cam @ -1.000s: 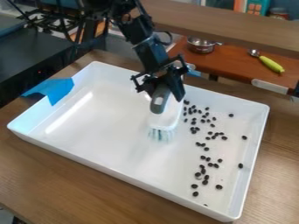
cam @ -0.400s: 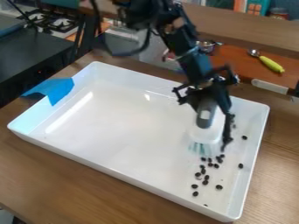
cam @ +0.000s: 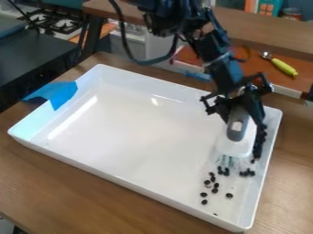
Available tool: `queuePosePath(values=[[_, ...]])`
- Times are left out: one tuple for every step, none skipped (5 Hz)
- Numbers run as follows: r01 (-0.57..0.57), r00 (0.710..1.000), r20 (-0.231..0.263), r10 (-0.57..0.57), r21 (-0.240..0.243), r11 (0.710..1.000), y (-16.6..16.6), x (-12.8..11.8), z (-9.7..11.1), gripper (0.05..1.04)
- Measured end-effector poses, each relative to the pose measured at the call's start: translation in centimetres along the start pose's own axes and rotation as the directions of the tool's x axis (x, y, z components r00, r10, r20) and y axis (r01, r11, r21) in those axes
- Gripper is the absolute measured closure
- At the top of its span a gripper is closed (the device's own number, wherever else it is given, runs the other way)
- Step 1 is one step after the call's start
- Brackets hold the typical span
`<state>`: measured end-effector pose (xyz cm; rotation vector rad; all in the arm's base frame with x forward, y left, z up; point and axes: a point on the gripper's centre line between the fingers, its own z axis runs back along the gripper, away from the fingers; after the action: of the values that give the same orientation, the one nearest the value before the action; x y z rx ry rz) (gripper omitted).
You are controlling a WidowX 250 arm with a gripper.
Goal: Sweep into pile
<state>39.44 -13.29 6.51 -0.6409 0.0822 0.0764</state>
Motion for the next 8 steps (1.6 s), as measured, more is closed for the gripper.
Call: queuePosePath(values=[[0.012,1.0,-0.019,-0.012,-0.013,1.0,-0.2,-0.8,0.1,0.59],[0.006,0.999,-0.046,-0.008,-0.053,0.999,-0.1,-1.7,1.3,0.59],[-0.014,1.0,-0.024,0.012,-0.09,0.996,0.2,-2.3,4.7,0.59],[-0.006,1.0,-0.012,0.005,-0.116,0.993,0.4,-3.0,7.3,0.59],[-0.012,1.0,-0.025,0.01,-0.118,0.993,1.9,-3.7,8.2,0.59],[-0.003,1.0,-0.03,0.001,-0.055,0.998,5.0,-4.6,8.6,0.59],[0.024,0.998,-0.054,-0.024,0.001,1.0,7.7,-5.6,7.9,0.59],[0.051,0.996,-0.072,-0.048,0.034,0.998,9.1,-6.5,7.1,0.59]])
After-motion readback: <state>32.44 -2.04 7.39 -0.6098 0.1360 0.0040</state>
